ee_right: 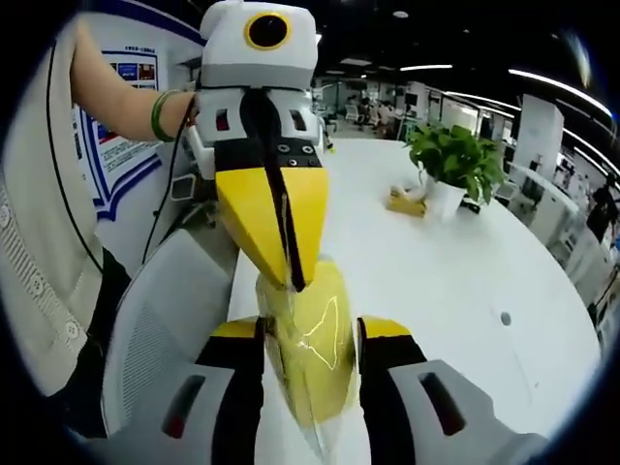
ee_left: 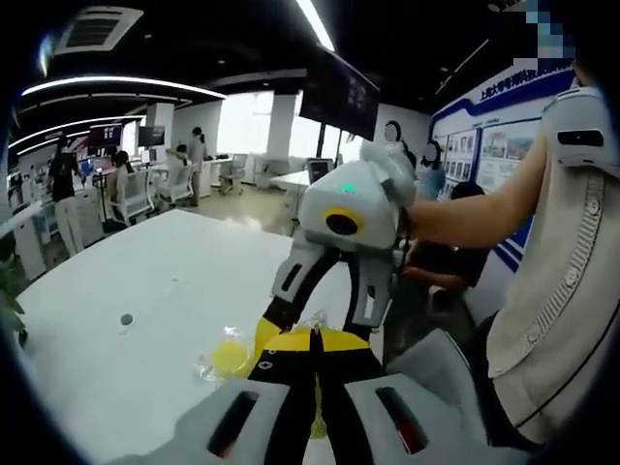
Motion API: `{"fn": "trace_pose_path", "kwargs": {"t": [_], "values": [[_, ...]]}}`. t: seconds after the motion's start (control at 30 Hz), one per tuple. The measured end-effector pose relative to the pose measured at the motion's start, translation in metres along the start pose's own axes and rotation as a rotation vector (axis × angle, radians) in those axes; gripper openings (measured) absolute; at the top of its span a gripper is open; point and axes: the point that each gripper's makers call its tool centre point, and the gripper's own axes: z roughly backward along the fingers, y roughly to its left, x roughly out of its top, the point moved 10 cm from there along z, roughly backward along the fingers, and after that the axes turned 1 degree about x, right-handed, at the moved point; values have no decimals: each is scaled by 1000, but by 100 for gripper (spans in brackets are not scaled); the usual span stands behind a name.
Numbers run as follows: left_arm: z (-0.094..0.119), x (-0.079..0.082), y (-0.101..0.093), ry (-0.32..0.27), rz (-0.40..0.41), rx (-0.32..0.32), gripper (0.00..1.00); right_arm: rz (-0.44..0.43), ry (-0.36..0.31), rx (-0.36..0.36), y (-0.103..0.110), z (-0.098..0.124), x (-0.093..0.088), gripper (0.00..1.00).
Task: Compare the silicone blocks by pressing each to a similar depth, holding the contact briefly, and releasing to observe deformation and rebound differences across the visible hardness samples.
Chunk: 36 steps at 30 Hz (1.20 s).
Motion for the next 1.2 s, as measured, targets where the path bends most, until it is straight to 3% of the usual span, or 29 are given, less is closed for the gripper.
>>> {"fn": "trace_pose_path", "kwargs": {"t": [0.33,0.67,0.83,1.07,1.2], "values": [[-1,-6,7,-2,38,20,0,-62,-47,-104,3,11,-15,57],[-1,-13,13,-8,82,52,0,-141,-226,-298,9,35,-25,68],[0,-20,18,-5,112,78,0,-163,-323,-448,20,55,-30,70],[0,-35,26,14,165,141,0,-307,-493,-550,43,80,-42,76],[0,-45,32,15,193,179,0,-348,-503,-576,55,87,-55,75]]}}
